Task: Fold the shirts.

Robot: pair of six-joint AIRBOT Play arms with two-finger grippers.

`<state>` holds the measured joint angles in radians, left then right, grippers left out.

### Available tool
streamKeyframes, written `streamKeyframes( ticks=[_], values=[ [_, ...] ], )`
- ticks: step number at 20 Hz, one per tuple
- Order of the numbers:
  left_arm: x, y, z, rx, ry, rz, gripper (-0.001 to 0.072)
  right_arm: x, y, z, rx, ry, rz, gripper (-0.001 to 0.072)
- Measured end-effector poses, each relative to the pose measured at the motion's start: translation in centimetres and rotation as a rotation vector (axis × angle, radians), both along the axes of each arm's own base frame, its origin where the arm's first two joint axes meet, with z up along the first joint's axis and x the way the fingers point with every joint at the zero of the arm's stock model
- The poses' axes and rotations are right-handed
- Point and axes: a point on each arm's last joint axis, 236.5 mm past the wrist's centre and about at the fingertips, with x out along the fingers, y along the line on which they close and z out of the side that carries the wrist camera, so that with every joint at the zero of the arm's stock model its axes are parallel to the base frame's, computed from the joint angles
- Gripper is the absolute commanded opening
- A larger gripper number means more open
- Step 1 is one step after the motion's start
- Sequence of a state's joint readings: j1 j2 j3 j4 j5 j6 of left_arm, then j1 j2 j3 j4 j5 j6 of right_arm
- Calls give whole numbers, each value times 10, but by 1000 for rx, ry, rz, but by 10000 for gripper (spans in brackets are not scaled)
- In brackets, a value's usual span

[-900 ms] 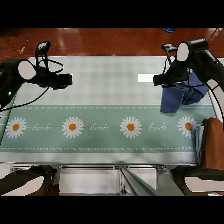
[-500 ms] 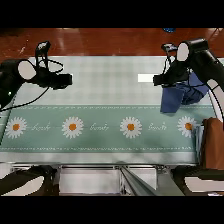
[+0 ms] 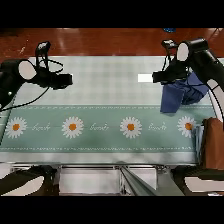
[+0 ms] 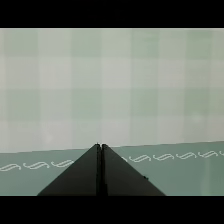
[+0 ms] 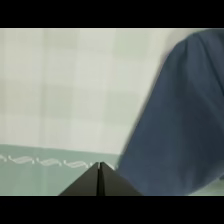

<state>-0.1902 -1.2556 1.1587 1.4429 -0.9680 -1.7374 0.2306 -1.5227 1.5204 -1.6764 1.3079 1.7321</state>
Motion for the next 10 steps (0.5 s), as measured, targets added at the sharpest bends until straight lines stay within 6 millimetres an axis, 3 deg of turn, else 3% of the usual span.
streamKeyframes(
  ticks=[2,3,4,5,7,10],
  values=[
    [1,0,-1,0,-1,1,19,19,0,6,-5,-82,13,47],
    [4,0,-2,-1,-8,3,89,29,-2,10,-15,-128,19,234],
    [7,0,-2,-2,-18,5,337,39,-5,15,-33,-177,26,407],
    [11,1,-2,-1,-31,8,509,48,-11,20,-63,-219,24,411],
    [22,5,-4,13,-66,15,509,62,-36,33,-160,-293,-8,411],
    [37,15,-7,67,-116,11,509,69,-101,46,-283,-341,-153,407]
  ],
)
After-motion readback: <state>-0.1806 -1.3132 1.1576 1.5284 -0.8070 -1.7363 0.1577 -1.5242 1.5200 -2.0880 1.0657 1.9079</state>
